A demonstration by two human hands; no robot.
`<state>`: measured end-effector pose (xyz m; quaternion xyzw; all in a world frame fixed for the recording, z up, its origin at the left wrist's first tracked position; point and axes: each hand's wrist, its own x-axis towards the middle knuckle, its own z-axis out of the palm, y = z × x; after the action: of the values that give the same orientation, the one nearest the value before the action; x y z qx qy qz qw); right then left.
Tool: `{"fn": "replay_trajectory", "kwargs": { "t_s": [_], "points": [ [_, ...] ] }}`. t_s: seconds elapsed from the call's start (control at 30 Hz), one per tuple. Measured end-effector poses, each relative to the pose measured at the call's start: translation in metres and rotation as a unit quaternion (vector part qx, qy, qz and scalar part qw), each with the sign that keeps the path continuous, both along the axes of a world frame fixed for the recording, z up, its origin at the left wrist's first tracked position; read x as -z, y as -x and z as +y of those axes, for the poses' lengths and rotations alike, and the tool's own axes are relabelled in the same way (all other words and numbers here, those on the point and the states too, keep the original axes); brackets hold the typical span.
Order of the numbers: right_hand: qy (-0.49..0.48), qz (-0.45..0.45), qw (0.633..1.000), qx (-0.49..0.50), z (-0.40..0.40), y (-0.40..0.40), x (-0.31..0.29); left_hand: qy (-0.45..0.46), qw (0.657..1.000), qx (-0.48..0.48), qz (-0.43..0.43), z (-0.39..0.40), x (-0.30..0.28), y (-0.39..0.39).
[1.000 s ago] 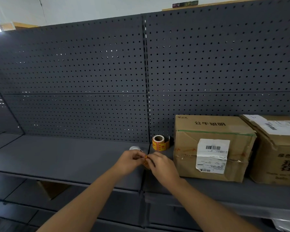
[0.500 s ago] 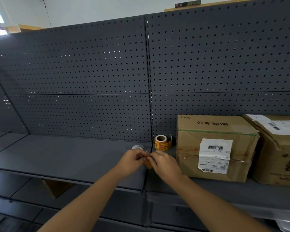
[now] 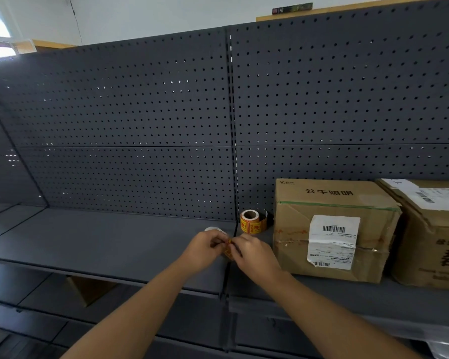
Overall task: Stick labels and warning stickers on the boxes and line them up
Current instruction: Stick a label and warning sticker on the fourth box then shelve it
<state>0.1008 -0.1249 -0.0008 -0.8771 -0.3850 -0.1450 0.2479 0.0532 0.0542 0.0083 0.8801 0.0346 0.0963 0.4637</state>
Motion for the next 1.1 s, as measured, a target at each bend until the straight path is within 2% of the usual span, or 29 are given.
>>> {"fn": "replay_trajectory", "kwargs": {
  "t_s": [0.27,0.47,0.63,0.73,0.87,1.1],
  "points": [
    [-0.041,0.015,0.999,0.003,-0.003,0.003,0.002,-0.031,0.999,-0.02,-0.012,-0.001,0.001,0.003],
    [-0.116,0.06,0.991,0.024,-0.008,0.005,0.004,-0.085,0.996,-0.031,-0.026,0.003,0.005,0.004],
    [-0.132,0.117,0.984,0.028,-0.02,0.01,0.009,-0.14,0.988,-0.059,-0.016,0.014,0.007,0.006],
    [-0.127,0.147,0.981,0.023,-0.026,0.016,0.005,-0.186,0.98,-0.066,-0.007,0.016,0.007,0.007],
    [-0.123,0.143,0.982,0.03,-0.035,0.02,-0.003,-0.242,0.966,-0.085,-0.024,0.01,0.005,0.009],
    [-0.166,0.138,0.975,0.054,-0.046,0.027,-0.036,-0.331,0.938,-0.099,-0.001,0.009,0.013,0.012]
  ]
}}
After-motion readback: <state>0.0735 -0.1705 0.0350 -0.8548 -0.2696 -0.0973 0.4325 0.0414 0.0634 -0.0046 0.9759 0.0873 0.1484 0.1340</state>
